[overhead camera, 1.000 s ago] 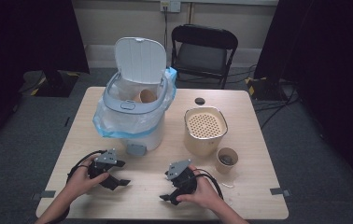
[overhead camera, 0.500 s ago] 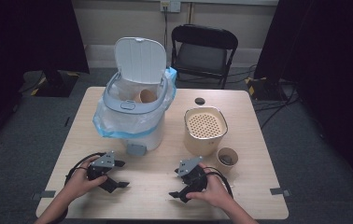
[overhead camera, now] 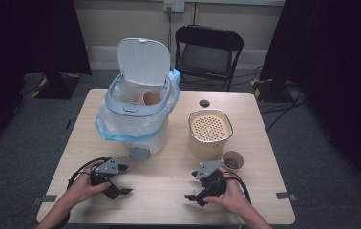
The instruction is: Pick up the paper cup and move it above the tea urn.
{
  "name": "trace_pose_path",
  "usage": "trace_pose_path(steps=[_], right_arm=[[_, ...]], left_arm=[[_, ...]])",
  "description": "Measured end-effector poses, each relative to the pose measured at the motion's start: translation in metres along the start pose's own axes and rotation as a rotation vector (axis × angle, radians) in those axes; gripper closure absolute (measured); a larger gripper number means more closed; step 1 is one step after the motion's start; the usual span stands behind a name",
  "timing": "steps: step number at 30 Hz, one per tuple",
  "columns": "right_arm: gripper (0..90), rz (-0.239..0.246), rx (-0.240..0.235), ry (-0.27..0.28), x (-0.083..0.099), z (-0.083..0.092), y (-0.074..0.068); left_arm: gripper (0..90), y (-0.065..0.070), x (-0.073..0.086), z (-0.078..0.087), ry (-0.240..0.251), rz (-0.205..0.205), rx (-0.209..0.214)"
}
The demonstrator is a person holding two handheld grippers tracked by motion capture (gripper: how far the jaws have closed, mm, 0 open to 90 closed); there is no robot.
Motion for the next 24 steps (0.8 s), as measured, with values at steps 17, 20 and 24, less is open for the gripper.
trace_pose_path(steps=[17,20,24], right_arm=[[15.5,-0.028,0.051,-0.013,0.018,0.027,0.010],[15.9,-0.021,0.048,-0.025,0.021,0.029,0.008],[16.5,-0.022,0.053,-0.019,0.023,0.034,0.008]], left_arm=[[9.3,0.000,0.000,0.000,0.003,0.000,-0.002],[9.3,0.000,0.000,0.000,0.003,0.000,-0.002],[9.4,0.000,0.000,0.000,0.002,0.000,-0.003]])
Point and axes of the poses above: each handheld gripper's, and its own axes: z roughly backward along the jaws, x roughly out of its underside, y roughly to its right, the point moved 10 cm from there along -z, roughly forward along the jaws, and after that the axes turned 8 degrees about y, right-handed, at the moved point
